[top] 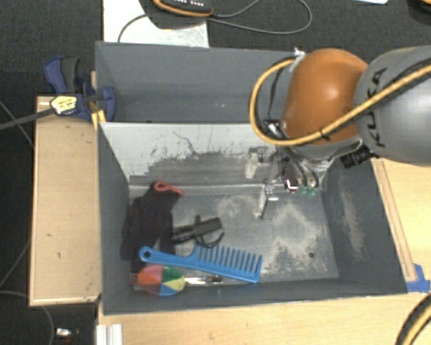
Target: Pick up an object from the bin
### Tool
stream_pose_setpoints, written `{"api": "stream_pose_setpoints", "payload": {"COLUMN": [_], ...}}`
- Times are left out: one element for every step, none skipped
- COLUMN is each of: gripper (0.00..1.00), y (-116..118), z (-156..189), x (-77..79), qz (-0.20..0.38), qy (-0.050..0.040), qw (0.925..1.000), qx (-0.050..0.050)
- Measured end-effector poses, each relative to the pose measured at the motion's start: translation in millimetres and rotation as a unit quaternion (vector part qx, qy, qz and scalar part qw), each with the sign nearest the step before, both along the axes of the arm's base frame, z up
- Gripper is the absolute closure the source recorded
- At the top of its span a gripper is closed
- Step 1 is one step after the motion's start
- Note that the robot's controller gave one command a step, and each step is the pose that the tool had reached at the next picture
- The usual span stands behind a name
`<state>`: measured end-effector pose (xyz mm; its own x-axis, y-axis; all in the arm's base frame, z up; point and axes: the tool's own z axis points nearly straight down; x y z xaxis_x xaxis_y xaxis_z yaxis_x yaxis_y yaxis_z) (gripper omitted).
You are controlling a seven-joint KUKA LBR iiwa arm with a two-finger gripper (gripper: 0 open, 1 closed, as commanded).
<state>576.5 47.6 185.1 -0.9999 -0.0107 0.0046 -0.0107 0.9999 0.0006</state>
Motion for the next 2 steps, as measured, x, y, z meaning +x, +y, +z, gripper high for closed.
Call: {"api": "stream_pose_setpoints", "payload": {"gripper": [0.0,0.0], "y": [0,34], "z": [4,-35], "x": [1.7,-12.6], "qz": [-0.001,0.052], "qy": [-0.0038,-0.0055], "qw": [1.0,0.9986], "qx": [0.0,0.0]}}
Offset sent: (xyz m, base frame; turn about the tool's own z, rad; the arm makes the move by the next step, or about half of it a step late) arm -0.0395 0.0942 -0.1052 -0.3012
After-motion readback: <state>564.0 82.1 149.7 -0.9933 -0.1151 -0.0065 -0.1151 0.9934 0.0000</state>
